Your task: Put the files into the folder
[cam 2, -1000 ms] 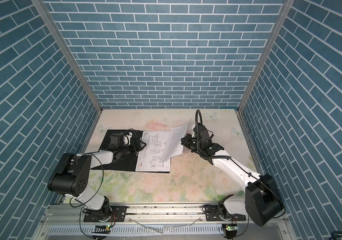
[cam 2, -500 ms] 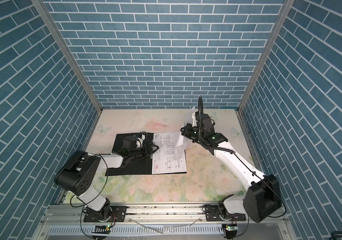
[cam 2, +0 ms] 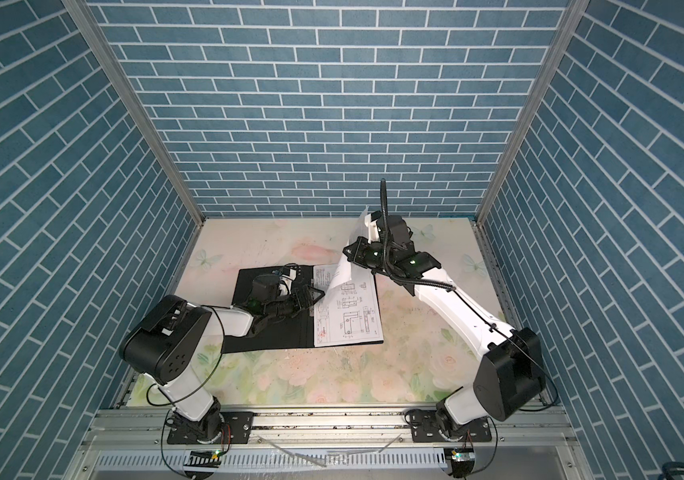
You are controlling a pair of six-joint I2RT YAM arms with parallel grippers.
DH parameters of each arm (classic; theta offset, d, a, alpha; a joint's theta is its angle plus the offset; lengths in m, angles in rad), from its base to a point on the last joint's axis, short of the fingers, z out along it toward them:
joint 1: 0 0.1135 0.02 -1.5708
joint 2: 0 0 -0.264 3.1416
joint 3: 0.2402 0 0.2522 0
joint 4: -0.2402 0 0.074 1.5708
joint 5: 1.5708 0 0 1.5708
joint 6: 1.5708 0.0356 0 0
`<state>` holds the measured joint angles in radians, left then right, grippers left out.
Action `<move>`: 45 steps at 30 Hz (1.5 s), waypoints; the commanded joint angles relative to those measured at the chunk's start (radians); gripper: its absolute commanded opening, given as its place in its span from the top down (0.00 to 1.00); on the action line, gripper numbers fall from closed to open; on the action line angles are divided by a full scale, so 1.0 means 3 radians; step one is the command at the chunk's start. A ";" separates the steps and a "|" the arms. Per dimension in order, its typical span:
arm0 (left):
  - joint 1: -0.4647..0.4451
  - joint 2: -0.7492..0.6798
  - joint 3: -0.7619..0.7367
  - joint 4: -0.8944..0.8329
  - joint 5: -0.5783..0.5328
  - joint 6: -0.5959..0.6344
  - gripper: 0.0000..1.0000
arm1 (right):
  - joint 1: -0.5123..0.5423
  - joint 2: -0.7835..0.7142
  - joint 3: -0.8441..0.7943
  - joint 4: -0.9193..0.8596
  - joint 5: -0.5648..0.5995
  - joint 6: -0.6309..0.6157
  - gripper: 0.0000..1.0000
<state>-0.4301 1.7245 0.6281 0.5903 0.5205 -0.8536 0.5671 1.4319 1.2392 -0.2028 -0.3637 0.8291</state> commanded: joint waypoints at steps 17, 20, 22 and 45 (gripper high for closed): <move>-0.0036 0.0100 -0.0028 -0.0072 0.0090 -0.0055 0.00 | -0.0139 -0.0053 -0.1960 0.1237 -0.0038 0.0179 1.00; -0.0034 0.0106 -0.0028 -0.0066 0.0085 -0.0064 0.00 | -0.0167 -0.0054 -0.1965 0.1182 0.0012 0.0166 1.00; -0.0034 0.0105 -0.0023 -0.0067 0.0084 -0.0069 0.00 | -0.0176 -0.0049 -0.1969 0.1179 0.0072 0.0158 1.00; -0.0040 0.0192 -0.0062 0.0113 0.0129 -0.0152 0.00 | -0.0382 0.0027 -0.1739 0.0886 -0.0282 -0.0552 1.00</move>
<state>-0.4316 1.7489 0.6277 0.6449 0.5484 -0.8913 0.4614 1.4487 0.6762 0.0830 -0.4210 0.7147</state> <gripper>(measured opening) 0.996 0.044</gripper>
